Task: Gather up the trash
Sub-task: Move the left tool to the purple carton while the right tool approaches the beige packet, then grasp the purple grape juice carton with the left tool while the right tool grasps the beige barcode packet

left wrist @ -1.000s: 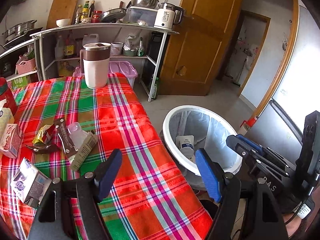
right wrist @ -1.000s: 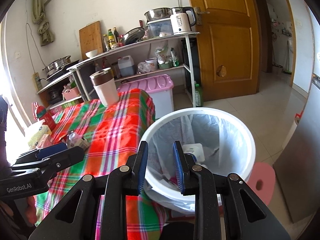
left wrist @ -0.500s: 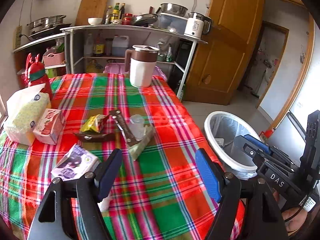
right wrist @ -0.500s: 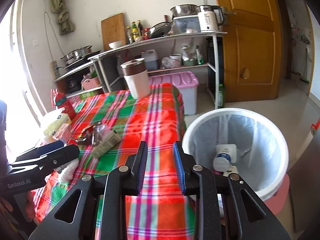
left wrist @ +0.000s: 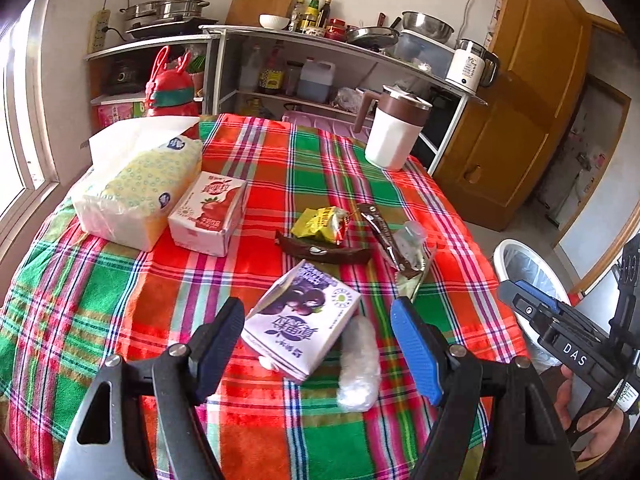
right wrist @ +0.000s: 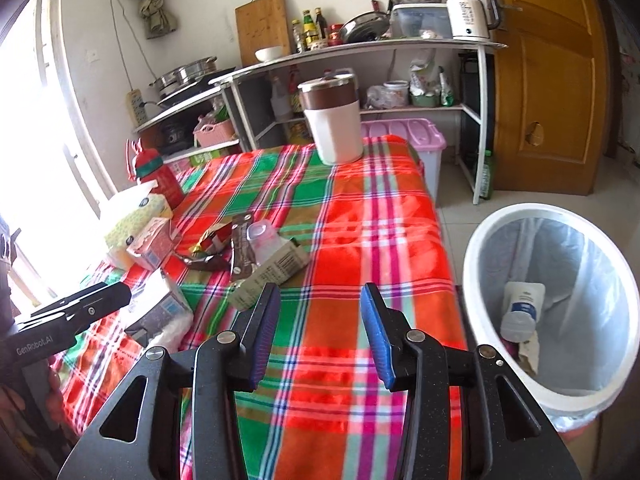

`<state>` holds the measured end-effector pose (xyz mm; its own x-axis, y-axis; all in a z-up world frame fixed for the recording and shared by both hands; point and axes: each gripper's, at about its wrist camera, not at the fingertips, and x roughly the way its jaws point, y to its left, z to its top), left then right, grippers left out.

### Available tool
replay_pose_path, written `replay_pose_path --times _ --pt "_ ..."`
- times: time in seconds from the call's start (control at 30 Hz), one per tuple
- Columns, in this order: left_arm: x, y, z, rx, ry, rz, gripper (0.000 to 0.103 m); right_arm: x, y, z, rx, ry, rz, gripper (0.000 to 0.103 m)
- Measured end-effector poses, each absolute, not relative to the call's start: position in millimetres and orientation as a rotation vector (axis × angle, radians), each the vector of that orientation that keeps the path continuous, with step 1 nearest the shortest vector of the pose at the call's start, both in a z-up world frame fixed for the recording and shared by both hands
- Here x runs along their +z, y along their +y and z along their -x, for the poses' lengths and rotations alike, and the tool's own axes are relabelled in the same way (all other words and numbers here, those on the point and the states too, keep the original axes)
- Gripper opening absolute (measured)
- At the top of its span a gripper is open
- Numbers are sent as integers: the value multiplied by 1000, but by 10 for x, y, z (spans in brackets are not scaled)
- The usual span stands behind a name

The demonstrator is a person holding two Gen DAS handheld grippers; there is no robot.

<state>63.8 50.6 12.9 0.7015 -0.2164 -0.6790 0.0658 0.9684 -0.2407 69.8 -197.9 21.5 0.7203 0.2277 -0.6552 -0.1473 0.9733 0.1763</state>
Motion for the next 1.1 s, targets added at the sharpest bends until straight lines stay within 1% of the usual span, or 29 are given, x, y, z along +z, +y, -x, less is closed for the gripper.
replay_pose_path --times 0.3,0.33,0.4,0.5,0.8,1.03,1.07,1.1 --pt "-49 719 -746 -156 824 212 77 30 -1653 -1041 259 829 -130 44" --pt "-64 729 -755 -160 831 212 77 16 -1616 -1082 263 840 -129 45" --pt "-89 745 -769 -180 840 213 78 -13 -1559 -1160 276 859 -132 52" --pt "-135 740 -798 -200 856 212 80 -52 -1515 -1256 279 884 -155 54" --pt "-201 643 -875 -228 881 173 81 -155 -1391 -1431 215 931 -87 54" --pt "-260 549 -931 -248 905 142 81 -144 -1612 -1385 175 909 -145 54" --pt "-261 532 -930 -249 905 138 81 -143 -1649 -1369 170 906 -152 53" --pt "-258 517 -928 -252 903 133 81 -145 -1687 -1355 170 905 -160 49"
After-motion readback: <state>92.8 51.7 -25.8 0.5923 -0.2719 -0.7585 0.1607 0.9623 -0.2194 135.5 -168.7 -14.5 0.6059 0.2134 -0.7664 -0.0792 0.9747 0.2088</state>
